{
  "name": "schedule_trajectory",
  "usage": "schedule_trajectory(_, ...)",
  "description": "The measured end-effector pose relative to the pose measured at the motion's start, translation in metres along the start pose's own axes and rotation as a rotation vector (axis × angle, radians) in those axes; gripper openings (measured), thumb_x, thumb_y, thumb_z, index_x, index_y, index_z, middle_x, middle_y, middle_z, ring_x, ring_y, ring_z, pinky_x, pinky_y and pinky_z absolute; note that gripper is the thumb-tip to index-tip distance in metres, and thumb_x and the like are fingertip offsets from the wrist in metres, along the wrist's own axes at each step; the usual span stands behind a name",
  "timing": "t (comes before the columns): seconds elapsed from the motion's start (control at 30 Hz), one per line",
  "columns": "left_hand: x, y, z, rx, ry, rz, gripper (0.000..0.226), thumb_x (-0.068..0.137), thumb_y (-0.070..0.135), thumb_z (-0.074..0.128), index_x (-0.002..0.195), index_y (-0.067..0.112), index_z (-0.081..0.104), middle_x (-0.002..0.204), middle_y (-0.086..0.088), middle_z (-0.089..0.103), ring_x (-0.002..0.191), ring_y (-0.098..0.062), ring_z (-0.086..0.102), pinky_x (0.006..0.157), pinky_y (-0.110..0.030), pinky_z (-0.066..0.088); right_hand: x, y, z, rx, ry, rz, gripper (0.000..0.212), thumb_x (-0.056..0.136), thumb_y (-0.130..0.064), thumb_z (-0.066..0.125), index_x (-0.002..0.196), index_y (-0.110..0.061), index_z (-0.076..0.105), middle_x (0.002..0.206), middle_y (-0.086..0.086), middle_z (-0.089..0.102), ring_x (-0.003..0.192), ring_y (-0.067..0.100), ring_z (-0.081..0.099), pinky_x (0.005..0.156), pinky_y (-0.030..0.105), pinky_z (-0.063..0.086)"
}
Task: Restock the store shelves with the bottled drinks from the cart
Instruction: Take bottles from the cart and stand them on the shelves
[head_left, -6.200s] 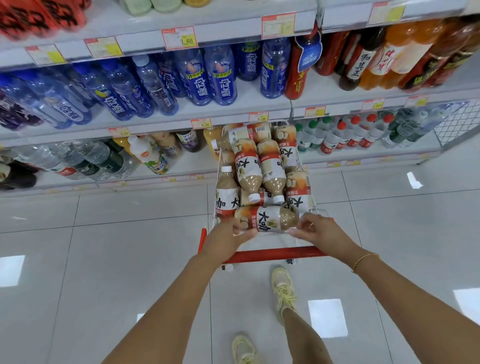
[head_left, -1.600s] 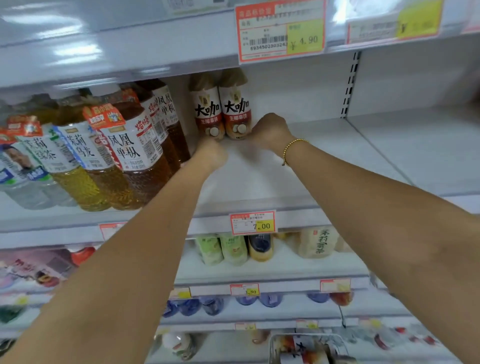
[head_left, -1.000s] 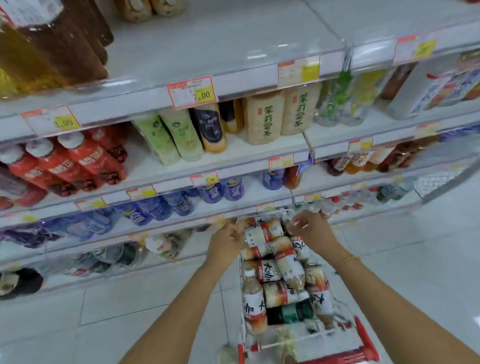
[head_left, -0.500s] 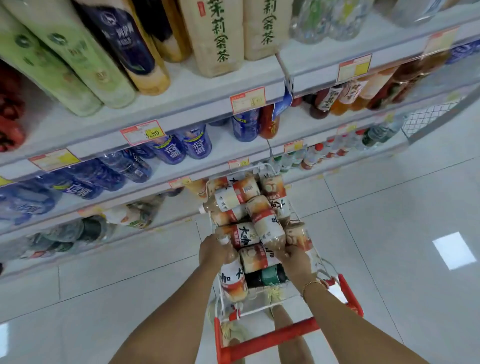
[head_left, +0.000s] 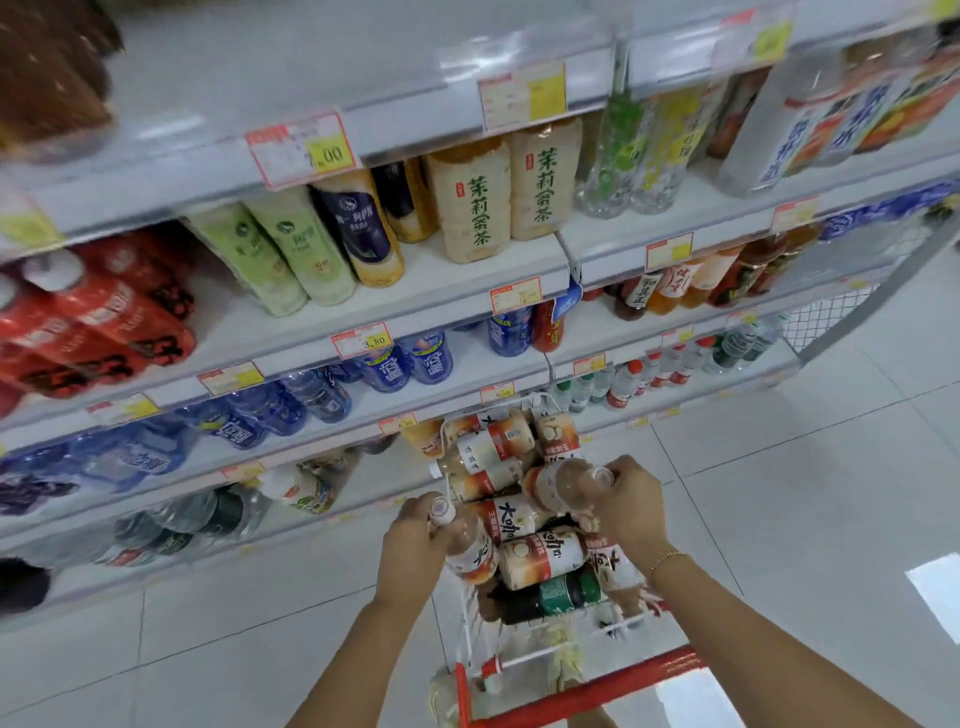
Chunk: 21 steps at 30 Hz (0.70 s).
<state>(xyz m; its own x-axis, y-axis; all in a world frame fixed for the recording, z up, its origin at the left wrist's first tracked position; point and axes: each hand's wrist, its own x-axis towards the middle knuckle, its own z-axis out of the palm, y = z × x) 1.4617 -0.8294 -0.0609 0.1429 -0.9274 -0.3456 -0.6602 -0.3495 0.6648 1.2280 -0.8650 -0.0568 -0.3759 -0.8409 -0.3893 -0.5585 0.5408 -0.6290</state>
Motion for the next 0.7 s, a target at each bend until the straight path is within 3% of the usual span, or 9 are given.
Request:
schedule_trajectory(0.1, -0.003, 0.034, -0.059, -0.038, 0.179, 0.141, 0.026, 0.077, 0.009, 0.071, 0.102, 0.013, 0.063, 0.094, 0.0, 0.06, 0.086, -0.019, 0.058, 0.07, -0.012, 0.038, -0.021, -0.038, -0.037, 0.034, 0.023, -0.105, 0.027, 0.079, -0.023, 0.069, 0.079, -0.001, 0.053, 0.063, 0.008, 0.056, 0.051, 0.016, 0.049, 0.041, 0.026, 0.035)
schedule_trajectory(0.2, -0.013, 0.081, -0.124, -0.081, 0.414, 0.269, 0.027, 0.073, 0.009, 0.074, 0.096, 0.018, 0.063, 0.089, 0.008, 0.059, 0.083, -0.013, 0.058, 0.069, -0.009, 0.037, -0.047, -0.087, -0.082, 0.151, 0.047, -0.264, 0.021, 0.08, -0.021, 0.068, 0.077, -0.006, 0.054, 0.061, 0.009, 0.061, 0.057, 0.025, 0.063, 0.048, 0.036, 0.047)
schedule_trajectory(0.27, -0.028, 0.117, -0.168, -0.126, 0.554, 0.341, 0.026, 0.075, 0.009, 0.074, 0.095, 0.02, 0.062, 0.088, 0.013, 0.056, 0.079, 0.0, 0.054, 0.067, 0.0, 0.036, -0.067, -0.123, -0.116, 0.242, 0.108, -0.379, 0.017, 0.08, -0.019, 0.068, 0.076, -0.01, 0.055, 0.06, 0.008, 0.064, 0.052, 0.015, 0.064, 0.047, 0.027, 0.05)
schedule_trajectory(0.33, -0.043, 0.15, -0.209, -0.136, 0.717, 0.45, 0.025, 0.076, 0.012, 0.073, 0.098, 0.017, 0.061, 0.088, 0.011, 0.054, 0.076, 0.0, 0.048, 0.068, 0.005, 0.034, -0.088, -0.16, -0.146, 0.352, 0.202, -0.501, 0.016, 0.081, -0.018, 0.069, 0.077, -0.009, 0.055, 0.06, 0.008, 0.064, 0.045, 0.006, 0.06, 0.04, 0.012, 0.042)
schedule_trajectory(0.43, -0.057, 0.192, -0.255, -0.147, 0.953, 0.641, 0.028, 0.078, 0.015, 0.072, 0.103, 0.013, 0.06, 0.096, 0.006, 0.054, 0.081, -0.003, 0.049, 0.071, 0.003, 0.037, -0.105, -0.21, -0.176, 0.581, 0.327, -0.644, 0.016, 0.082, -0.02, 0.067, 0.078, -0.011, 0.055, 0.06, 0.004, 0.065, 0.049, 0.005, 0.062, 0.043, 0.009, 0.043)
schedule_trajectory(0.57, -0.041, 0.232, -0.289, -0.153, 1.061, 0.777, 0.03, 0.08, 0.017, 0.071, 0.106, 0.006, 0.06, 0.098, 0.003, 0.054, 0.085, 0.001, 0.051, 0.075, 0.003, 0.037, -0.092, -0.264, -0.191, 0.676, 0.383, -0.746, 0.02, 0.081, -0.031, 0.068, 0.078, -0.018, 0.054, 0.065, -0.002, 0.066, 0.054, 0.004, 0.066, 0.056, 0.026, 0.052)
schedule_trajectory(0.7, 0.002, 0.253, -0.3, -0.099, 0.992, 0.727, 0.034, 0.08, 0.018, 0.071, 0.11, 0.006, 0.061, 0.103, -0.004, 0.06, 0.097, -0.018, 0.056, 0.081, -0.006, 0.034, -0.061, -0.312, -0.195, 0.598, 0.406, -0.777, 0.024, 0.08, -0.031, 0.067, 0.074, -0.016, 0.051, 0.072, 0.008, 0.065, 0.052, 0.006, 0.066, 0.043, 0.016, 0.041)
